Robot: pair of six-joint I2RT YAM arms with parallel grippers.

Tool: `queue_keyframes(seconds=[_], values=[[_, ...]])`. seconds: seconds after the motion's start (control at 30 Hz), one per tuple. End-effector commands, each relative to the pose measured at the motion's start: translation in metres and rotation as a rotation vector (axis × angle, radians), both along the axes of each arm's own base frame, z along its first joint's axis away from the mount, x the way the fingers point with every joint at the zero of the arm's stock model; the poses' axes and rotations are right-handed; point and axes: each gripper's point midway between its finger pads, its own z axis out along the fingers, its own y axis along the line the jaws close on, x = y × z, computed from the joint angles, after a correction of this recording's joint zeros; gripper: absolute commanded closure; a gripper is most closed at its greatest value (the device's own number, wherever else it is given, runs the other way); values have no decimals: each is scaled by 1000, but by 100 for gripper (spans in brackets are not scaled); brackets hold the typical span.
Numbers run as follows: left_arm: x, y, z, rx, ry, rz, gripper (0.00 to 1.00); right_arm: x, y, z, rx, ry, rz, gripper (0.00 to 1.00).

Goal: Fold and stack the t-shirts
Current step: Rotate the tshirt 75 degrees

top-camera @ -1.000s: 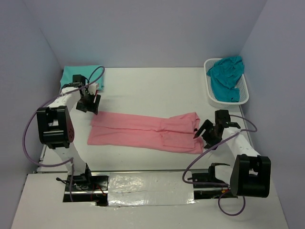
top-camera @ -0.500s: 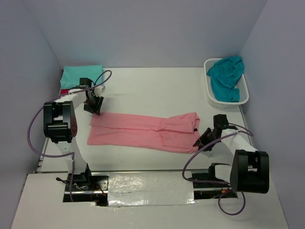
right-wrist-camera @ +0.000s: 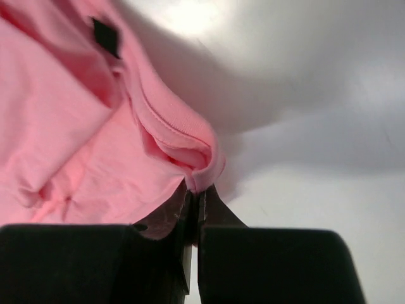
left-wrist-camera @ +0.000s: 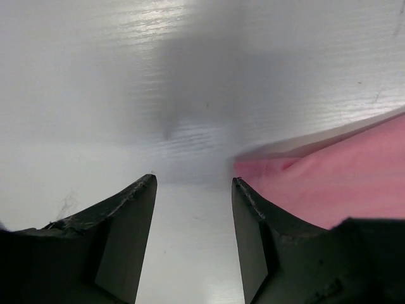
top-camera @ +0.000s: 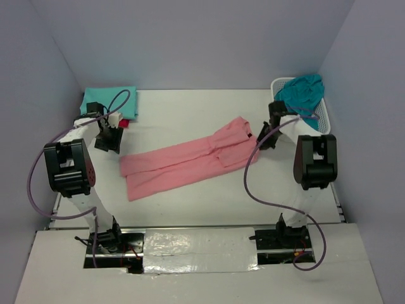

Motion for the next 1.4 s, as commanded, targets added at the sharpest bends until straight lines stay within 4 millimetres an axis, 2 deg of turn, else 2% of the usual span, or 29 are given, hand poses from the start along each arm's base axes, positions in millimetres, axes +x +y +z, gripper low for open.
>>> queue_keyframes(seconds=[0.0,0.03,0.1,0.13,0.2,0.23,0.3,0.33,0.43,0.53,0.6,0.63,0.67,0.7,0.73,0.77,0.87,0.9,0.97,1.0,1.07,1.1,1.17,1.2,1.23,1.27,1.3,1.33,1.37], values=[[5,-2,39,25,-70,-49,36,40,12,2,-106,-8,133,100],[5,-2,42,20,-74,-50,37,67,21,3,-121,-32,152,100],[6,-2,45,23,-79,-52,36,81,28,2,-126,-8,175,100],[5,-3,46,18,-78,-54,36,106,32,3,-127,-34,180,100],[6,-6,47,6,-78,-64,36,123,34,1,-146,-34,188,100],[5,-7,47,1,-71,-67,36,143,32,-1,-172,-50,190,100],[6,-7,45,3,-63,-68,36,164,28,-4,-200,-70,184,99],[6,-7,44,6,-57,-66,36,187,27,-6,-209,-106,177,98],[6,-8,42,15,-41,-75,36,216,15,-9,-228,-168,140,96],[9,-14,43,22,-47,-93,35,246,4,-1,-78,-276,6,84],[11,-19,42,22,-45,-107,35,257,-1,5,-28,-317,-40,64],[10,-21,41,22,-42,-109,35,270,1,17,-19,-373,-36,54],[10,-24,42,19,-40,-116,34,275,0,23,-22,-398,-35,37],[10,-25,41,19,-39,-118,34,279,1,31,-29,-426,-17,26],[10,-27,42,22,-40,-119,34,284,1,46,-38,-470,-15,4],[10,-27,42,26,-42,-121,34,286,-1,55,-45,-494,-15,0],[10,-28,49,24,-59,-120,33,284,-5,94,-73,-567,-14,0],[9,-29,51,23,-62,-115,33,283,-3,119,-71,-610,0,0],[9,-30,61,23,-86,-112,32,279,12,150,-46,-661,44,0],[9,-29,65,23,-99,-108,32,272,19,177,-30,-707,67,0],[8,-33,78,11,-131,-106,31,262,52,206,39,-766,159,0],[6,-34,87,5,-150,-102,31,245,78,228,102,-786,225,0],[4,-37,98,-13,-178,-88,30,213,113,251,175,-784,307,0],[2,-38,101,-24,-187,-78,30,195,129,253,209,-760,349,0],[1,-34,116,-24,-236,-57,30,179,144,255,241,-739,379,0],[0,-36,126,-49,-266,-33,32,142,173,257,274,-705,445,0],[-2,-34,136,-59,-299,-4,35,122,187,256,269,-687,466,0],[-7,-23,168,-51,-416,39,38,104,198,256,246,-687,487,0],[-11,-26,187,-85,-487,38,38,69,216,251,180,-687,511,0]])
